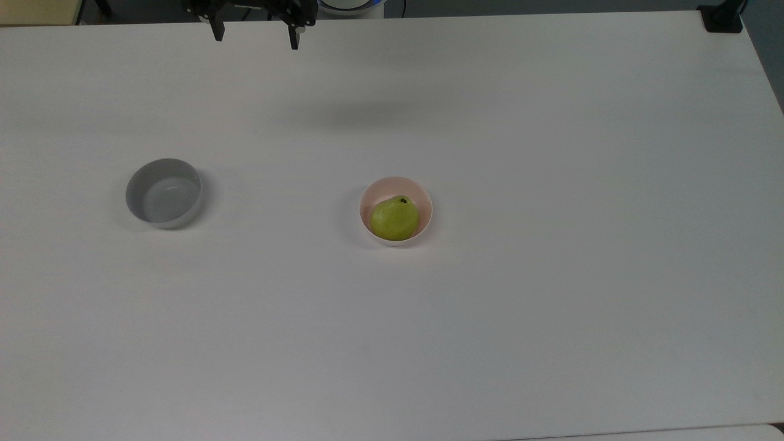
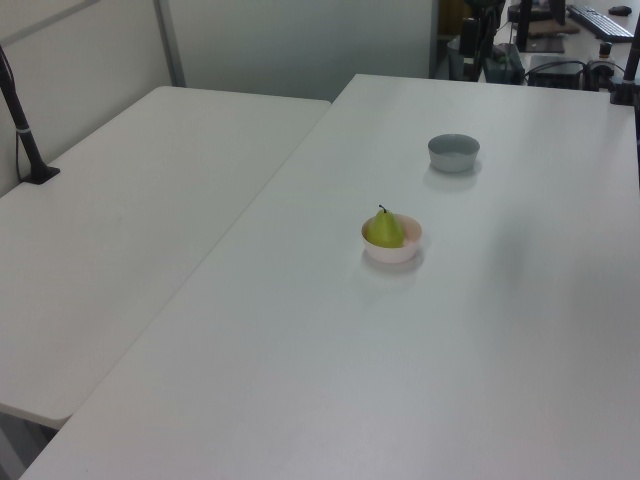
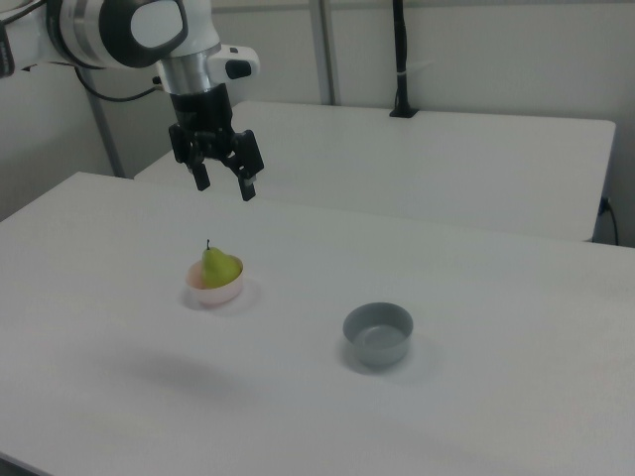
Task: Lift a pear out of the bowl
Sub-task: 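Move the gripper down over the green pear in the pink bowl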
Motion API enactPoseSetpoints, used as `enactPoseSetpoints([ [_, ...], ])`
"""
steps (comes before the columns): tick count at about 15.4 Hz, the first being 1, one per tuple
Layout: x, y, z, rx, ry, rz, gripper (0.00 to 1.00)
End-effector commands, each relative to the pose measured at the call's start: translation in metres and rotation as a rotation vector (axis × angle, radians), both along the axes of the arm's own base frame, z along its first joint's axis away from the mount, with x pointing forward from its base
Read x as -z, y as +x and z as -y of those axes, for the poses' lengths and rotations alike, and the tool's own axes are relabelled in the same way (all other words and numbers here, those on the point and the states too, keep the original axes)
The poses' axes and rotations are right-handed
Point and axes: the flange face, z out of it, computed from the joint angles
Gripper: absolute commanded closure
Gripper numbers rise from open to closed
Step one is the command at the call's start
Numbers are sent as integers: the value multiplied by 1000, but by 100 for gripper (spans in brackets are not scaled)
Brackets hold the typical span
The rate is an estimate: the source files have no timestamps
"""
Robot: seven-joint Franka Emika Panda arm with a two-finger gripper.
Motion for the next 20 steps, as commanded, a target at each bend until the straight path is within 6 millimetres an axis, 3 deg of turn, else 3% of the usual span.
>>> enactPoseSetpoints([
  [1, 2, -3, -11, -28, 14, -8, 0],
  [6, 14, 3, -55, -77, 14, -23, 0],
  [8, 36, 10, -80, -110, 13, -41, 0],
  [10, 51, 18, -93, -76, 11, -28, 0],
  [20, 146, 65, -136, -112, 3, -13, 0],
])
